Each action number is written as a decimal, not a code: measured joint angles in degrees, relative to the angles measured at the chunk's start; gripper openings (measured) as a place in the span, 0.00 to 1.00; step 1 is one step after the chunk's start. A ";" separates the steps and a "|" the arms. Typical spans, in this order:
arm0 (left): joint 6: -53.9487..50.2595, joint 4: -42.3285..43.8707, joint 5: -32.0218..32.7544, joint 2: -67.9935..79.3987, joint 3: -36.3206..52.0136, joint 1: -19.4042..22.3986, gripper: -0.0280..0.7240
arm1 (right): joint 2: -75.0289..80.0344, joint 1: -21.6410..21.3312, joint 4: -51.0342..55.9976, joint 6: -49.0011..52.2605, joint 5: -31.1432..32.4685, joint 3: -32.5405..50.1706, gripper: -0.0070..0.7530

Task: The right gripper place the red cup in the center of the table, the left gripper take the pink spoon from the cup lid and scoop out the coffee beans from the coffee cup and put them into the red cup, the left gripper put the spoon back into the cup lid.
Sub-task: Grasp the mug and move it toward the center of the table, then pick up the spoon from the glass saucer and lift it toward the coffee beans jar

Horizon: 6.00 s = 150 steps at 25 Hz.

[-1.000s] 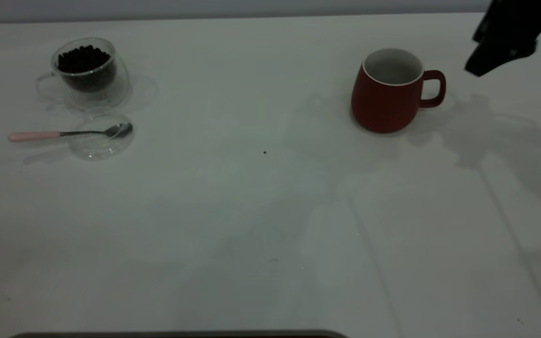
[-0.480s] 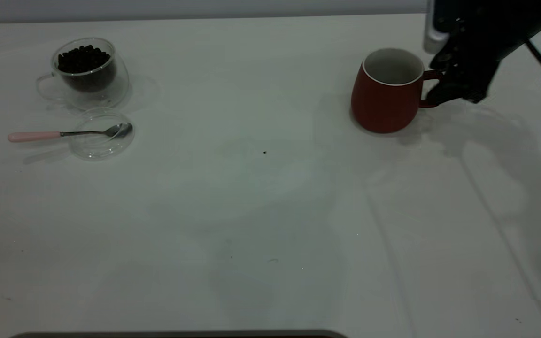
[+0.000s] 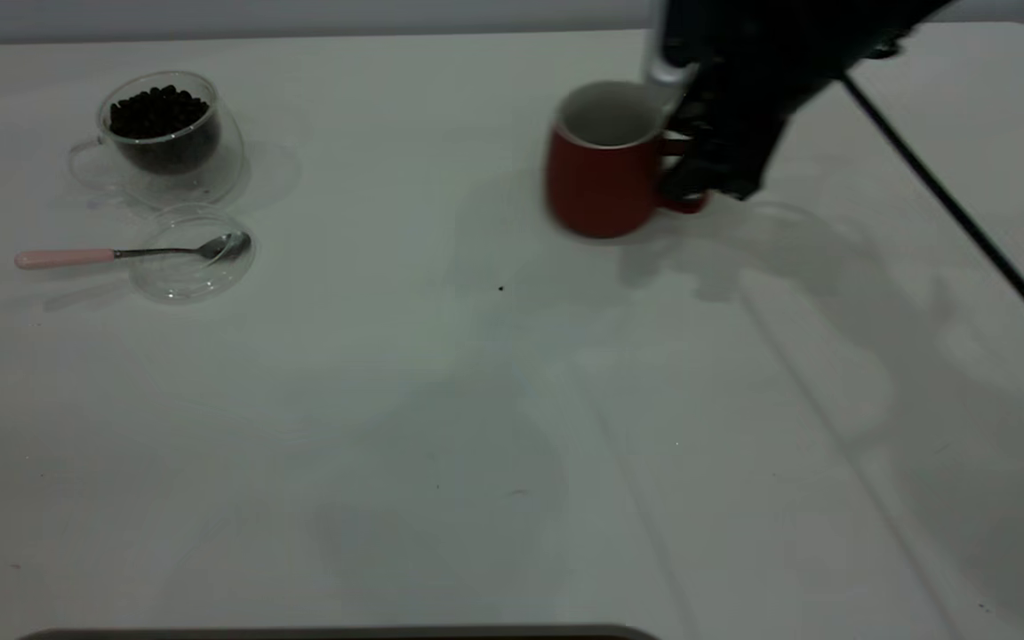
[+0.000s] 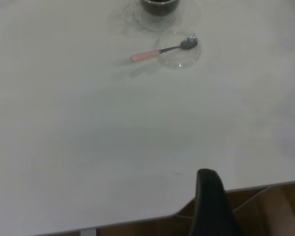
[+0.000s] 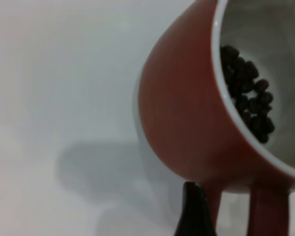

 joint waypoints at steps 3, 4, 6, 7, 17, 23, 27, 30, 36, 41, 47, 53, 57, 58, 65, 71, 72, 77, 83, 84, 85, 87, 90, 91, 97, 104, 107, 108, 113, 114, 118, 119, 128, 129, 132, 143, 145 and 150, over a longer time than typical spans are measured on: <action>0.00 0.00 0.00 0.00 0.00 0.00 0.72 | 0.63 3.21 2.25 0.00 0.00 -2.36 0.78; 0.00 0.00 0.00 0.00 0.00 0.00 0.72 | 0.88 4.01 2.88 0.00 0.00 -2.95 0.78; 0.00 0.00 0.00 0.00 0.00 0.00 0.72 | 1.73 5.72 4.21 0.00 0.40 -4.26 0.78; 0.00 0.00 0.00 0.00 0.00 0.00 0.72 | 2.11 6.43 4.86 0.00 0.63 -4.68 0.78; 0.00 0.00 0.00 0.00 0.00 0.00 0.72 | -1.01 5.02 4.76 7.82 6.47 -5.05 0.74; 0.00 0.00 0.00 0.00 0.00 0.00 0.72 | -16.96 1.77 -0.32 45.60 31.04 -0.37 0.68; 0.00 0.00 0.00 0.00 0.00 0.00 0.72 | -29.23 1.50 -16.06 70.28 47.25 2.27 0.64; 0.07 0.00 0.00 0.00 0.00 0.00 0.72 | -38.89 1.38 -29.87 85.32 49.40 6.32 0.61; 0.14 0.00 0.00 0.00 0.00 0.00 0.72 | -59.92 1.11 -49.54 107.89 50.30 21.49 0.57; 0.14 0.00 0.00 0.00 0.00 0.00 0.72 | -78.39 0.84 -56.64 115.81 50.86 39.86 0.57; 0.14 0.00 0.00 0.00 0.00 0.00 0.72 | -97.87 -6.38 -57.41 116.70 47.56 54.33 0.57; 0.14 0.00 0.00 0.00 0.00 0.00 0.72 | -111.89 -9.85 -57.60 117.38 44.56 58.07 0.57; 0.14 0.00 0.00 0.00 0.00 0.00 0.72 | -120.25 -12.50 -57.86 118.10 44.61 58.07 0.57; 0.14 0.00 0.00 0.00 0.00 0.00 0.72 | -122.94 -13.38 -57.92 118.15 44.61 58.07 0.57; 0.08 0.00 0.00 0.00 0.00 0.00 0.72 | -135.97 -15.73 -57.99 118.21 44.96 58.07 0.57; 0.02 0.00 0.00 0.00 0.00 0.00 0.72 | -136.67 -15.73 -57.99 118.21 45.12 58.07 0.56; 0.02 0.00 0.00 0.00 0.00 0.00 0.72 | -136.67 -15.73 -57.99 118.21 45.12 58.07 0.56; -0.02 0.00 0.00 0.00 0.00 0.00 0.72 | -136.67 -15.73 -57.99 118.21 45.12 58.07 0.56; -0.02 0.00 0.00 0.00 0.00 0.00 0.72 | -136.67 -15.77 -57.99 118.21 45.12 58.07 0.56; -0.02 0.00 0.00 0.00 0.00 0.00 0.72 | -136.67 -15.77 -57.99 118.21 45.12 58.07 0.56; -0.02 0.00 0.00 0.00 0.00 0.00 0.72 | -136.67 -15.79 -57.99 118.21 45.12 58.07 0.56; -0.02 0.00 0.00 0.00 0.00 0.00 0.72 | -136.67 -15.79 -57.99 118.21 45.12 58.07 0.56; -0.44 0.00 0.00 0.00 0.00 0.00 0.72 | -136.67 -15.79 -57.99 118.21 45.12 58.07 0.56; -0.44 0.00 0.00 0.27 0.00 0.00 0.72 | -136.67 -15.79 -57.99 118.21 45.12 58.07 0.56; -2.77 0.00 -3.35 17.22 -1.28 0.00 0.72 | -136.67 -15.79 -57.99 118.21 45.12 58.07 0.56; -10.55 1.80 -21.15 45.90 -6.34 0.00 0.72 | -136.67 -15.79 -57.99 118.21 45.12 58.07 0.56; -11.28 2.28 -26.82 57.00 -10.37 0.51 0.72 | -136.67 -15.79 -57.99 118.21 45.12 58.07 0.56; -11.28 2.34 -27.51 60.75 -12.32 1.30 0.72 | -136.67 -15.79 -57.99 118.21 45.12 58.07 0.56; -11.23 1.71 -29.19 76.11 -21.49 9.83 0.72 | -136.67 -15.79 -57.99 118.21 45.13 58.07 0.56; -11.23 0.85 -29.43 78.37 -22.68 11.71 0.72 | -136.67 -15.79 -57.99 118.21 45.13 58.07 0.56; -7.71 -6.26 -31.19 89.55 -25.90 20.02 0.72 | -136.67 -15.79 -57.99 118.21 45.13 58.07 0.56; -5.80 -8.72 -31.29 92.04 -26.58 21.68 0.72 | -136.67 -15.79 -57.99 118.21 45.13 58.07 0.56; 26.84 -34.95 -25.04 113.36 -32.82 38.83 0.72 | -136.67 -15.79 -57.99 118.21 45.13 58.07 0.56; 32.41 -38.00 -23.82 114.98 -33.08 40.04 0.72 | -136.67 -15.79 -57.99 118.21 45.13 58.07 0.56; 46.71 -45.55 -20.22 120.59 -33.17 43.23 0.72 | -136.67 -15.79 -57.99 118.21 45.13 58.07 0.56; 71.51 -61.62 -23.94 129.16 -34.75 43.92 0.73 | -136.67 -15.79 -57.99 118.21 45.13 58.07 0.56; 71.79 -62.34 -21.80 129.79 -36.42 43.72 0.75 | -136.67 -15.79 -57.99 118.21 45.13 58.07 0.56; 68.90 -63.33 -16.69 133.11 -40.29 43.60 0.81 | -136.67 -15.79 -57.99 118.21 45.18 58.07 0.56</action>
